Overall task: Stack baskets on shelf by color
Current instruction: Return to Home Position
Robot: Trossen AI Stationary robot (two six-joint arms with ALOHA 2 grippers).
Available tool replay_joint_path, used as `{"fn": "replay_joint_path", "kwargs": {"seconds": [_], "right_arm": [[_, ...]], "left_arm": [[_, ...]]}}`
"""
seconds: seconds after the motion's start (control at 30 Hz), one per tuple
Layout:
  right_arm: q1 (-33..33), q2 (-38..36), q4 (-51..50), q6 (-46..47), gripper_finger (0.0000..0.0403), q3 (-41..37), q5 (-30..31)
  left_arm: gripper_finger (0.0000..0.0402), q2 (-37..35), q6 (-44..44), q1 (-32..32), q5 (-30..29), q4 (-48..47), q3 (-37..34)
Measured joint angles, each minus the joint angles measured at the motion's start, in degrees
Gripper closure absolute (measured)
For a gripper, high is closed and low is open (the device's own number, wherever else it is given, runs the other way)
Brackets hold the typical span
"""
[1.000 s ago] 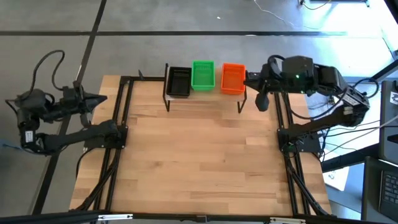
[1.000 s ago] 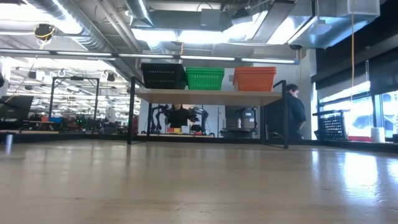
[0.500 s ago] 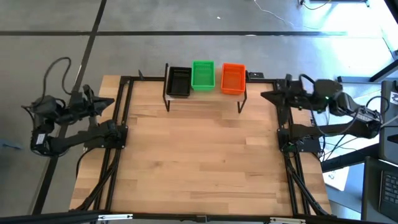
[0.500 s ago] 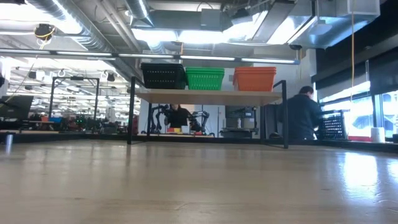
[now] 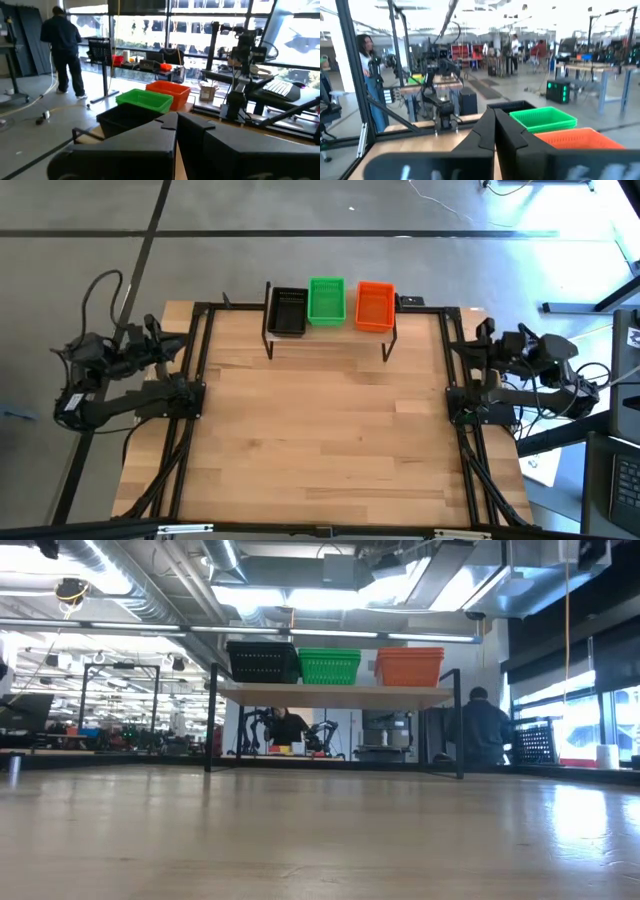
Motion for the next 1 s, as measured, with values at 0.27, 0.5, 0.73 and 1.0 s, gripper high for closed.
{"fn": "replay_joint_path", "kwargs": {"seconds": [0.27, 0.5, 0.73, 1.0], "right_arm": [[0.00, -3.93, -4.95, -1.33, 0.0403, -2.62, -0.97], [0.00, -4.95, 0.79, -0.22, 0.0403, -8.94, -0.89], [-0.02, -4.96, 19.35, -7.77, 0.0403, -20.78, -0.44], [-0.07, -4.96, 28.27, -12.26, 0.0403, -28.62, -0.43]], "left_arm": [[0.0401, 0.02, 0.39, 0.00, -0.08, 9.68, -7.62], [0.0401, 0.04, 0.43, 0.02, -0.14, 19.59, -16.58], [0.0401, 0.04, 1.92, 0.02, -0.31, 28.46, -26.59], [0.0401, 0.04, 1.59, 0.04, 1.95, 38.33, -36.18]]}}
